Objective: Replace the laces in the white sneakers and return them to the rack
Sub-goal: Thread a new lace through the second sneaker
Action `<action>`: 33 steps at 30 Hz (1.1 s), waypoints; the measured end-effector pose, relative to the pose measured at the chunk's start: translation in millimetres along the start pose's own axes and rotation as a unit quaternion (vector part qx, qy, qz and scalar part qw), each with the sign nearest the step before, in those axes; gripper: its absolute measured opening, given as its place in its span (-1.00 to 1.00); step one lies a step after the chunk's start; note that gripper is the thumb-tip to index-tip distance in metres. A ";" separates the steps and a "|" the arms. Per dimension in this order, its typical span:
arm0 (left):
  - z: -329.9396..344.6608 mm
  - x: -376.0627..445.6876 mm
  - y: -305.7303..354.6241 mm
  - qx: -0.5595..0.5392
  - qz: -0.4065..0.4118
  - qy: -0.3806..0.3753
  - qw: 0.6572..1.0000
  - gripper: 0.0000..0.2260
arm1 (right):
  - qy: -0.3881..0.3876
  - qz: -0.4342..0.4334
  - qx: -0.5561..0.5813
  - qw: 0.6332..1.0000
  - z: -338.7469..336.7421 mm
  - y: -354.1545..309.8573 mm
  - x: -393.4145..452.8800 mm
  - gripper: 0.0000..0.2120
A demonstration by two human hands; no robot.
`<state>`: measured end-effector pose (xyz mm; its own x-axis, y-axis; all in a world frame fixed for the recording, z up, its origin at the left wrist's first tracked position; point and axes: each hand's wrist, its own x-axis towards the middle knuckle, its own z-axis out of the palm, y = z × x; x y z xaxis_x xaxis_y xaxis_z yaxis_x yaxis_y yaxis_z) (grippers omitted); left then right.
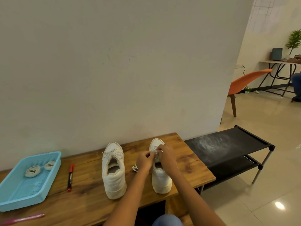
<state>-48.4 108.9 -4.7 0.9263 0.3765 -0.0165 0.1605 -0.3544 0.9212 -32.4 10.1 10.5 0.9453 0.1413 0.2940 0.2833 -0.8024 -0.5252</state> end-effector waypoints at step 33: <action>17.5 -12.5 6.8 0.215 0.040 0.093 0.971 -0.80 | 0.014 -0.030 0.102 0.994 10.0 16.4 8.0 -0.85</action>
<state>-53.0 86.8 -5.0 0.8703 0.4672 0.1560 0.2556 -0.6991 0.6678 -18.6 3.9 -3.7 0.9214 0.1664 0.3511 0.3689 -0.6582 -0.6562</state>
